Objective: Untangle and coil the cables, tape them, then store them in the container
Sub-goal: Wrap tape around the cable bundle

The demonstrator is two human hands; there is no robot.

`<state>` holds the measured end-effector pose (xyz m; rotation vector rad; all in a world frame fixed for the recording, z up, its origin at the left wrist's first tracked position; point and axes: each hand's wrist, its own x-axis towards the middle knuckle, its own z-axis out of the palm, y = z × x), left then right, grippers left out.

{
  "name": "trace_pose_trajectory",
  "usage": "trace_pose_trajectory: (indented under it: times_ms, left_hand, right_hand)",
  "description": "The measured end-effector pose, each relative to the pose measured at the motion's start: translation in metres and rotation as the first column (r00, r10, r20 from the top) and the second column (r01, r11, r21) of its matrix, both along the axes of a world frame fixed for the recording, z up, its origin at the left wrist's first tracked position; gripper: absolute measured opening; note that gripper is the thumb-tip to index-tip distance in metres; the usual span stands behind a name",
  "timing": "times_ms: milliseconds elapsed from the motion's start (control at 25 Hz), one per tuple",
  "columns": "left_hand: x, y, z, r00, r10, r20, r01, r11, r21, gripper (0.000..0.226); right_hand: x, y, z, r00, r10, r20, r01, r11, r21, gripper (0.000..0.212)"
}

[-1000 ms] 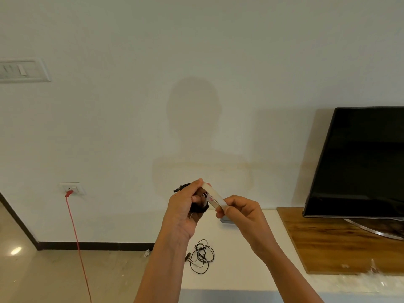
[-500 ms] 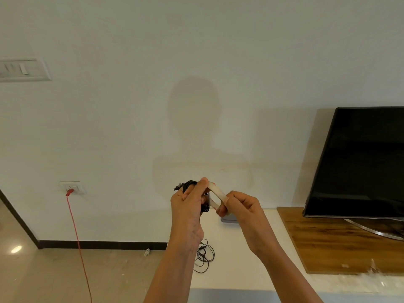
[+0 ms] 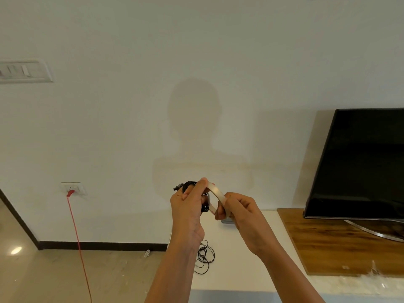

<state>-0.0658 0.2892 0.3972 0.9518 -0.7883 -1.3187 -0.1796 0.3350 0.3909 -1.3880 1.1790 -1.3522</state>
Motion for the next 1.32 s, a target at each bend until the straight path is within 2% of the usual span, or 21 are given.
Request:
trace_pose_trajectory:
  times_ms: [400,600,760,880,1080,1200,1320]
  left_hand:
    - [0.0,0.001,0.0,0.999,0.007,-0.046,-0.005,0.999,0.051,0.014]
    - [0.001,0.002,0.002,1.0,0.028,0.01,-0.029,0.999,0.029,0.029]
    - [0.002,0.002,0.001,0.998,-0.025,0.056,0.024,1.0,0.012,0.044]
    - [0.002,0.004,0.0,0.994,-0.031,0.109,0.032,0.999,-0.006,0.042]
    - [0.005,0.002,-0.003,0.993,-0.025,0.116,0.024,1.0,0.016,0.042]
    - [0.01,0.005,-0.003,0.968,0.049,0.247,-0.04,0.998,-0.041,0.04]
    - [0.022,0.012,0.0,0.853,0.251,0.458,-0.149,0.958,-0.247,0.051]
  right_hand:
    - [0.0,-0.002,-0.002,1.0,0.027,-0.013,-0.027,0.999,-0.032,0.035]
    - [0.002,0.0,-0.006,0.997,0.024,0.074,-0.023,1.0,-0.013,0.026]
    - [0.003,0.0,-0.001,0.998,-0.015,0.059,0.017,0.999,-0.029,0.028]
    - [0.001,-0.001,0.0,0.998,-0.034,0.045,0.036,0.998,-0.043,0.031]
    - [-0.001,0.0,-0.003,0.999,0.026,0.028,-0.023,0.997,-0.076,0.024]
    - [-0.006,-0.001,-0.003,0.998,0.046,-0.035,-0.048,0.997,-0.053,0.025]
    - [-0.014,-0.001,0.0,0.986,0.054,-0.155,-0.062,0.997,-0.048,0.025]
